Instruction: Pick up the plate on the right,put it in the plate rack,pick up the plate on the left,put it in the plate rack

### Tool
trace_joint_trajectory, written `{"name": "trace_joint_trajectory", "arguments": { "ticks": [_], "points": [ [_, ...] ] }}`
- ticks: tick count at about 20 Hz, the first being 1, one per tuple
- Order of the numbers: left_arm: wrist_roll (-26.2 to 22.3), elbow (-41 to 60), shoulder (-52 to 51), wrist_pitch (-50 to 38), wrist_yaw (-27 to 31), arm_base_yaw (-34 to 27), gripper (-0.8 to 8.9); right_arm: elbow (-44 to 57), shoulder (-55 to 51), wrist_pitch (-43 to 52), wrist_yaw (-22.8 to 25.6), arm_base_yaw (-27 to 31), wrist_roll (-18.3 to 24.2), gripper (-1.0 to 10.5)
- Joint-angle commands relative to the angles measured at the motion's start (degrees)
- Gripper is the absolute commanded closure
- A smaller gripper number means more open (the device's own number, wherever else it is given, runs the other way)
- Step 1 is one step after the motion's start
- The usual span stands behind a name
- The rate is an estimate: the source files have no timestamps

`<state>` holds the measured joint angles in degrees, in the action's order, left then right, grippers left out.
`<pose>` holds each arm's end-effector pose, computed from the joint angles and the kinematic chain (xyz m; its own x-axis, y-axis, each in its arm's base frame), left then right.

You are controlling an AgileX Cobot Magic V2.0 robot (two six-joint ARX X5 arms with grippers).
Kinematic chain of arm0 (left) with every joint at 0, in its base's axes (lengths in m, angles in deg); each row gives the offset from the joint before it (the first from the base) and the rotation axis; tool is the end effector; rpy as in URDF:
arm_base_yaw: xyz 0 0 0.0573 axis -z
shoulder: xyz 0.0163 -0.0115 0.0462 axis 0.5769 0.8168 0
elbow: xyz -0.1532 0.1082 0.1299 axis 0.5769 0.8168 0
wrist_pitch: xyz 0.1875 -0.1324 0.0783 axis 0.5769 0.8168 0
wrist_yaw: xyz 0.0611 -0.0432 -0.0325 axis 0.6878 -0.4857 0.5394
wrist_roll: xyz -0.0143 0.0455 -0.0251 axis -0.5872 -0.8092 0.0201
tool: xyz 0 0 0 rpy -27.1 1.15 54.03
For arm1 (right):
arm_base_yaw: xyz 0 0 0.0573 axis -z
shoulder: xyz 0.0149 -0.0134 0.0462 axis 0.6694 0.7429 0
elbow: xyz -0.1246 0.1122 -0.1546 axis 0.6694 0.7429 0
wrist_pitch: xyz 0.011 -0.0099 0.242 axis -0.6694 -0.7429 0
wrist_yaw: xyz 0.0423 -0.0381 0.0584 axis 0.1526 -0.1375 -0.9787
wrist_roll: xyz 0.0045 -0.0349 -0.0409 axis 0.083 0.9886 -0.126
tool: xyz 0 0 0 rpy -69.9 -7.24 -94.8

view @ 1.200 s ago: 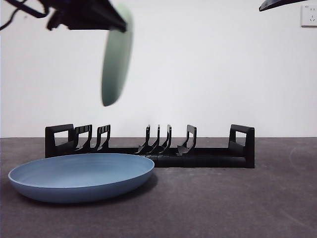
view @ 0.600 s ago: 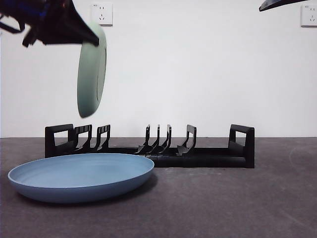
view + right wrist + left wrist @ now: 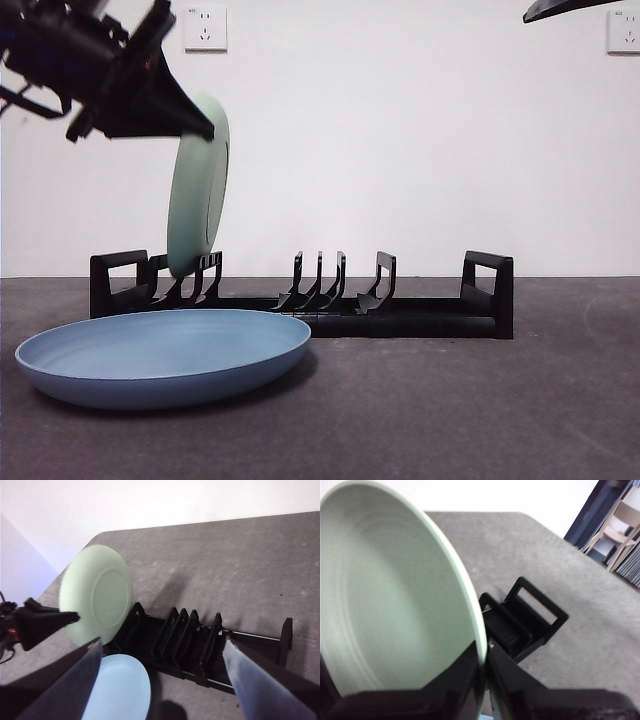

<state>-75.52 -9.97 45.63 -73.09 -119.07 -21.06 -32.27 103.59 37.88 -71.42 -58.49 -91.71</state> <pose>0.2882 -0.0879 0.2266 0.6618 -0.6897 -0.2938 0.6134 0.7235 -0.3165 0.2194 0.0747 0.3313 0.7485 0.5649 -0.3473 -0.4726 0.8219 0.3180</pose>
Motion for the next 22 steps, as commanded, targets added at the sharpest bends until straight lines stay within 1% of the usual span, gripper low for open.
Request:
{"name": "trace_joint_trajectory", "arguments": {
  "ticks": [1,4,7,9,13,14,15,20,21,22],
  "points": [
    [-1.7,0.0,1.8,-0.7,-0.3,-0.1,8.23,-0.1,0.2,0.1,0.3,0.0,0.4,5.4],
    [-2.3,0.0,3.4,-0.5,1.2,-0.1,8.22,-0.1,0.2,-0.3,0.3,0.0,0.5,5.4],
    [-4.9,0.0,3.8,0.6,3.4,-0.1,8.13,-0.1,0.2,-0.7,0.3,0.0,0.5,5.4],
    [-6.3,0.0,3.8,0.9,3.5,0.0,7.94,-0.1,0.2,-0.8,0.3,0.0,0.5,5.4],
    [-6.2,0.0,3.8,1.5,3.4,0.0,5.53,-0.1,0.2,-0.9,0.3,0.0,0.5,5.4],
    [-6.2,0.0,3.8,1.7,3.4,0.0,5.20,-0.1,0.2,-1.0,0.3,0.0,0.5,5.4],
    [-6.2,0.0,3.8,2.2,3.4,0.0,4.97,-0.1,0.2,-1.2,0.3,0.0,0.5,5.4],
    [-6.3,0.0,2.7,5.2,3.3,0.1,4.86,-0.1,0.9,-2.6,-0.3,-0.2,0.2,5.6],
    [-6.7,0.0,1.9,6.0,3.3,0.1,4.61,-0.1,1.2,-3.2,-0.6,-0.3,0.2,5.8],
    [-7.5,0.0,0.8,6.9,3.3,0.3,4.56,-0.1,1.6,-3.8,-1.6,-0.5,0.2,5.8]
  ]
}}
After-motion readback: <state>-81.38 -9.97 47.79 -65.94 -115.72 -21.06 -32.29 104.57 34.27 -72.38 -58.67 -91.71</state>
